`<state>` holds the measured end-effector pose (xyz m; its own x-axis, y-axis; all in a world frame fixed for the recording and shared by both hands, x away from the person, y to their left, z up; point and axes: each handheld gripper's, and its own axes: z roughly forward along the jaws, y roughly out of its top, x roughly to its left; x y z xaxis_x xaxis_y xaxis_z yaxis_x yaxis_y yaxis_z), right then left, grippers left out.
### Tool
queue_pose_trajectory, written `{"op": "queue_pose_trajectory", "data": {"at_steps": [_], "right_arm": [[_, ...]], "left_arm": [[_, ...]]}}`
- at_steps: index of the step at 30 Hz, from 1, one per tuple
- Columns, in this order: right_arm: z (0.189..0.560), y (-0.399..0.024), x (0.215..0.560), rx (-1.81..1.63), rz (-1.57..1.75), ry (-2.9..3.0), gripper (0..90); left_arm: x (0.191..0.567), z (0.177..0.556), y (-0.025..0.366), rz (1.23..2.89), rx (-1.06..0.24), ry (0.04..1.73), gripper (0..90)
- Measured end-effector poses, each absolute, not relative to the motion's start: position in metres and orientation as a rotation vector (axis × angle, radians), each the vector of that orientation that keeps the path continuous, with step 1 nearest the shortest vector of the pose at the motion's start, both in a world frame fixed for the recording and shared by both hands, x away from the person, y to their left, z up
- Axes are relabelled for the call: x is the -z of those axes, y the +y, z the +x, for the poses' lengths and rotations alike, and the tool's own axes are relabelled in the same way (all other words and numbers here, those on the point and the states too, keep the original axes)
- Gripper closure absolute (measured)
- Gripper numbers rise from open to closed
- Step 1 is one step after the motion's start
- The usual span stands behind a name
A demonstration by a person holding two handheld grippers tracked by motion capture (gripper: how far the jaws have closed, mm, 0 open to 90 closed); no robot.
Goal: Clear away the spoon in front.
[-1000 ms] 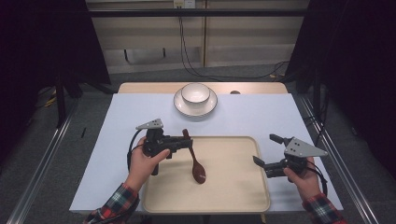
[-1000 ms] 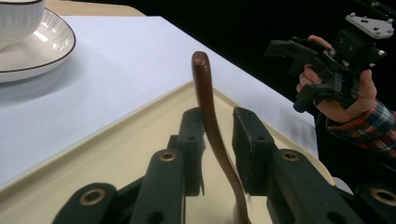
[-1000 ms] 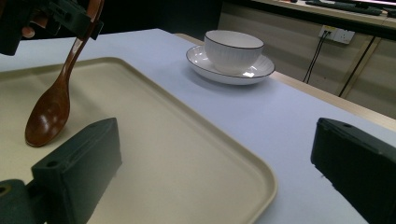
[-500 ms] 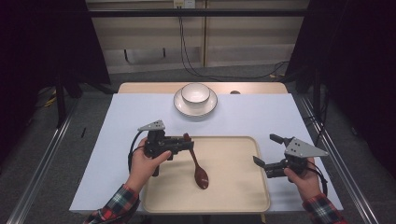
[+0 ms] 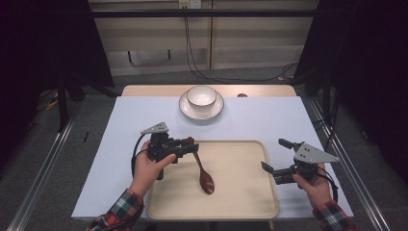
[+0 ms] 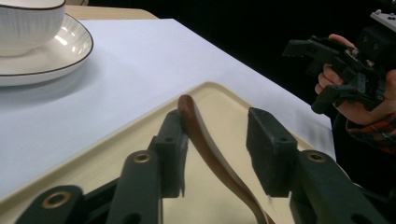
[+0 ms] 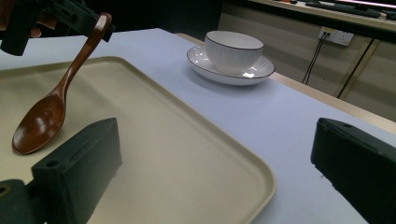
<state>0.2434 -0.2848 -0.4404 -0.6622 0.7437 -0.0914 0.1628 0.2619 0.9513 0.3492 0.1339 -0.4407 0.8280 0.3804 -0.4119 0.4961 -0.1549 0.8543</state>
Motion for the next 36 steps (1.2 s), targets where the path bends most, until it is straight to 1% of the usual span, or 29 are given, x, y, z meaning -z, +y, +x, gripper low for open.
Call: {"op": "queue_pose_trajectory", "data": {"at_steps": [1, 2, 4, 5, 6, 7, 11, 16, 18, 20, 26, 31, 36], "right_arm": [[0.243, -0.285, 0.440, -1.413, 0.811, 2.001, 1.4], [0.243, -0.285, 0.440, -1.412, 0.815, 2.003, 1.4], [0.244, -0.285, 0.440, -1.409, 0.811, 2.004, 1.4], [0.244, -0.284, 0.441, -1.408, 0.806, 2.006, 1.4], [0.244, -0.284, 0.441, -1.399, 0.813, 1.995, 1.4], [0.244, -0.284, 0.441, -1.399, 0.813, 1.995, 1.4], [0.244, -0.284, 0.441, -1.410, 0.805, 2.009, 1.4], [0.245, -0.284, 0.441, -1.416, 0.808, 2.007, 1.4], [0.245, -0.284, 0.441, -1.416, 0.807, 2.008, 1.4], [0.245, -0.283, 0.441, -1.415, 0.815, 1.999, 1.4], [0.247, -0.283, 0.441, -1.418, 0.803, 2.011, 1.4], [0.247, -0.283, 0.441, -1.418, 0.804, 2.014, 1.4], [0.247, -0.283, 0.440, -1.417, 0.801, 2.012, 1.4]], "left_arm": [[0.440, 0.349, 0.134, 1.781, 0.097, 0.674, 56.5], [0.438, 0.349, 0.134, 1.783, 0.077, 0.670, 52.6], [0.437, 0.349, 0.135, 1.779, 0.069, 0.670, 51.5], [0.436, 0.349, 0.136, 1.772, 0.070, 0.672, 47.8], [0.436, 0.349, 0.137, 1.771, 0.057, 0.676, 46.0], [0.436, 0.349, 0.137, 1.761, 0.052, 0.678, 46.0], [0.435, 0.351, 0.139, 1.762, 0.025, 0.681, 39.9], [0.433, 0.347, 0.133, 1.810, 0.018, 0.639, 39.0], [0.433, 0.346, 0.131, 1.830, -0.004, 0.618, 37.9], [0.433, 0.346, 0.131, 1.825, -0.033, 0.616, 31.7], [0.432, 0.346, 0.132, 1.832, -0.087, 0.594, 19.1], [0.430, 0.344, 0.129, 1.862, -0.112, 0.529, 17.0], [0.430, 0.345, 0.129, 1.842, -0.133, 0.534, 11.8]]}}
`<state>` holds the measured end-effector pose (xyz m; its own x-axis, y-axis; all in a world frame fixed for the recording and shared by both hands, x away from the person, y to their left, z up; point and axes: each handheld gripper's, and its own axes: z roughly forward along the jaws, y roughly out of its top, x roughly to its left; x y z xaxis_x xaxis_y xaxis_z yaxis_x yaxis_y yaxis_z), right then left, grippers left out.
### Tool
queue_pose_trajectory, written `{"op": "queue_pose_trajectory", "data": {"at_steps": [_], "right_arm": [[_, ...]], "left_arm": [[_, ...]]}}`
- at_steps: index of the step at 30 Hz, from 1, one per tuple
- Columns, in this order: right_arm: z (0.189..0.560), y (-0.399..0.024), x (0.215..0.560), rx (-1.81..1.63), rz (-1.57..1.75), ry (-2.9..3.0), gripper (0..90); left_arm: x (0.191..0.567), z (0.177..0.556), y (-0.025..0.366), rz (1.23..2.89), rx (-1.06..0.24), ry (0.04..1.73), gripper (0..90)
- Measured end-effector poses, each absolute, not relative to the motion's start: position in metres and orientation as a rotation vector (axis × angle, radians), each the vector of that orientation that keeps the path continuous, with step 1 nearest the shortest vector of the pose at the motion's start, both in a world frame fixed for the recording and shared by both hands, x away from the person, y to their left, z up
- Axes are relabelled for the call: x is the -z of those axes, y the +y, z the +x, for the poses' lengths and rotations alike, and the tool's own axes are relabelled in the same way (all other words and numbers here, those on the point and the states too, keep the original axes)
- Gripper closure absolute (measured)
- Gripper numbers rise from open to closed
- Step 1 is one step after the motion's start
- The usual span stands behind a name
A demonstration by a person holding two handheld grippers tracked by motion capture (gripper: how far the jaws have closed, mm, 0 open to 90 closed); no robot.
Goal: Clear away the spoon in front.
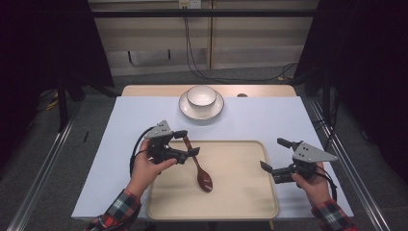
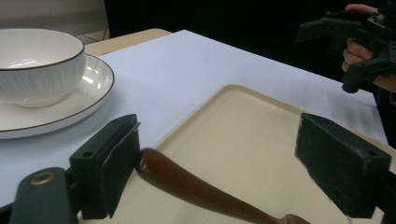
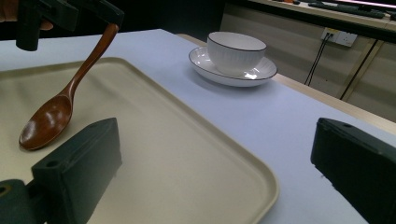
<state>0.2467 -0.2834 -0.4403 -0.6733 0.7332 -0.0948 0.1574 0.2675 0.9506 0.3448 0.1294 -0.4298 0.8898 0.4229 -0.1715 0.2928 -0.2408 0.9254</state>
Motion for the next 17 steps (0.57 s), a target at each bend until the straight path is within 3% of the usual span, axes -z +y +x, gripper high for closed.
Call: {"op": "queue_pose_trajectory", "data": {"at_steps": [3, 17], "right_arm": [[0.2467, -0.2829, 0.4405, -1.425, 0.808, 2.015, 1.4], [0.2475, -0.2830, 0.4406, -1.424, 0.805, 2.011, 1.4]], "left_arm": [[0.4284, 0.3457, 0.1307, 1.843, -0.153, 0.520, 8.1], [0.4264, 0.3469, 0.1355, 1.827, -0.154, 0.538, 6.6]]}}
